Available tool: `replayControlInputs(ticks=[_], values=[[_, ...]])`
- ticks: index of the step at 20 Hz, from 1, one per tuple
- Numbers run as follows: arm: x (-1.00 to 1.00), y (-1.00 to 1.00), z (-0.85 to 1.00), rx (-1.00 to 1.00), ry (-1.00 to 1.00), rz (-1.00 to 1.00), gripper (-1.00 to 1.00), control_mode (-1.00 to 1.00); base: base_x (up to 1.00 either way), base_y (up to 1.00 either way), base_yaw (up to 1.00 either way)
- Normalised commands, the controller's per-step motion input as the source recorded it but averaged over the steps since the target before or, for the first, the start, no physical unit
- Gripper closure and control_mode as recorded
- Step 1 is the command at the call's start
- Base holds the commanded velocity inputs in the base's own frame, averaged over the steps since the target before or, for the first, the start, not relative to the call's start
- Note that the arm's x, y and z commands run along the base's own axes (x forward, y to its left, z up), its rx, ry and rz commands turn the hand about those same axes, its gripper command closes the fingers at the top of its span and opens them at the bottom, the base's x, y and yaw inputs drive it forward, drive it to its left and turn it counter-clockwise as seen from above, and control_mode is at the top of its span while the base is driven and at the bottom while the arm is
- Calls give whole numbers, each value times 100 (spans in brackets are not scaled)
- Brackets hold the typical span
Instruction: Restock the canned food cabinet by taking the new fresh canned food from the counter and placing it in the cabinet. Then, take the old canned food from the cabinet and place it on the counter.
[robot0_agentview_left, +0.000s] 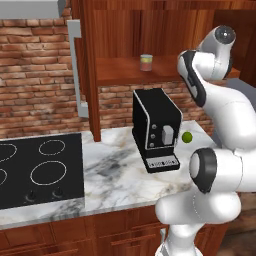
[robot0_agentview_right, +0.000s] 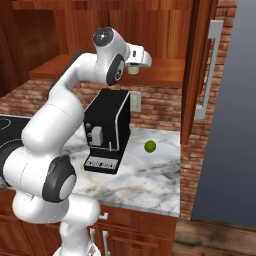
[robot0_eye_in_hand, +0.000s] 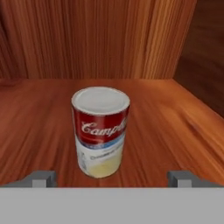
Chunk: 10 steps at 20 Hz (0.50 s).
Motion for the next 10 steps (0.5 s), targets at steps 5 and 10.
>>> replayControlInputs(ticks=[5, 10], values=[[16, 0, 0, 3, 0, 0, -100, -100, 0, 0, 0], [14, 0, 0, 0, 0, 0, -100, -100, 0, 0, 0]])
